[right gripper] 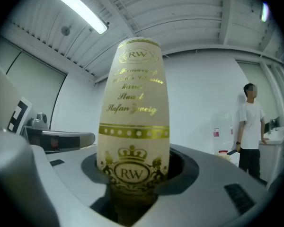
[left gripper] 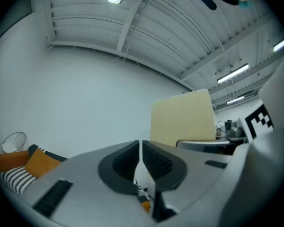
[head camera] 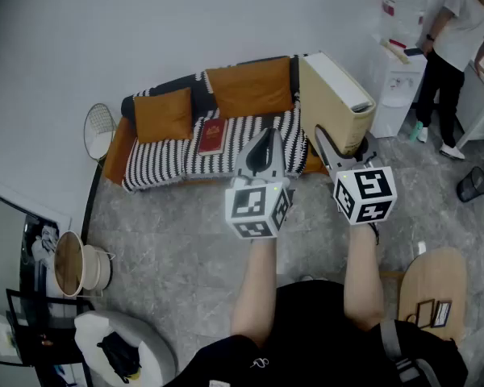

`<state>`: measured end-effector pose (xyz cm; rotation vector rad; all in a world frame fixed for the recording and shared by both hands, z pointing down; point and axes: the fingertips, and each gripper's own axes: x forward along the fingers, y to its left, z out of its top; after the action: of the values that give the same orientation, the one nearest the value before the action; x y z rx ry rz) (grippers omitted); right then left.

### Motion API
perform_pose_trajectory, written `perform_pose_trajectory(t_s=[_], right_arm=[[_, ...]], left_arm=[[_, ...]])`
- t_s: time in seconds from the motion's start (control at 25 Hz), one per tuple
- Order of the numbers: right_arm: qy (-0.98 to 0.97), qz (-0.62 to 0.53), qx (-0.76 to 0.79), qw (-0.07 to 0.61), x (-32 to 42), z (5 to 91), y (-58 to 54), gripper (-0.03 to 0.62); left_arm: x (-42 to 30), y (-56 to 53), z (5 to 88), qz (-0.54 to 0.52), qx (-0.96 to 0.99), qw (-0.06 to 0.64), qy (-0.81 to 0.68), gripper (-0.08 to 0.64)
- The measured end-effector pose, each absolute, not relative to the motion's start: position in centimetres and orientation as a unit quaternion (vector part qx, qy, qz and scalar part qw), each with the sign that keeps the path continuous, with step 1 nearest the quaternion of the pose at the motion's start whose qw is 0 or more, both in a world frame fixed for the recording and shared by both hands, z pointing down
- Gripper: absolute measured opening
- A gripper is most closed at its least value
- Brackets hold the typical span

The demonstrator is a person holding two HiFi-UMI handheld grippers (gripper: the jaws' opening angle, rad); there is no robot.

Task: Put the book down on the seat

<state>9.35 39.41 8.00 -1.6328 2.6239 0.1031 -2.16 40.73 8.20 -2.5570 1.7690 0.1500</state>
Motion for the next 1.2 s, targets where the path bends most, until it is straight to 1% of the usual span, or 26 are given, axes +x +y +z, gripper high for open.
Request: perform_pose_trajectory(t_s=[0.36, 0.56, 0.88, 1.04, 1.2], right_arm=[[0.851, 0.029, -0.524, 0.022, 9.0, 8.2, 40.1, 0.231], [0.848, 0.022, -0.528, 0.032, 9.4, 8.3, 40.4, 0.230], [0.843, 0.018, -0.536, 0.043, 10.2, 7.6, 39.9, 0.230], [0.839, 0.030, -0.541, 0.048, 11.0, 6.5, 40.0, 0.230], [0.835, 0.052, -0.544, 0.060, 11.9, 4.3, 40.1, 0.230]], left_arm=[[-3.1, 41.4, 8.5, 0.039, -0.816, 0.005, 0.577, 0.027], [-2.6, 41.9, 8.4, 0.011, -0.812, 0.035, 0.583, 0.027], [-3.2, 41.5, 7.7, 0.021, -0.809, 0.034, 0.587, 0.027], [-3.4, 41.5, 6.5, 0.022, -0.800, 0.053, 0.598, 0.028], [-3.1, 41.2, 4.7, 0.044, -0.800, 0.060, 0.595, 0.027]])
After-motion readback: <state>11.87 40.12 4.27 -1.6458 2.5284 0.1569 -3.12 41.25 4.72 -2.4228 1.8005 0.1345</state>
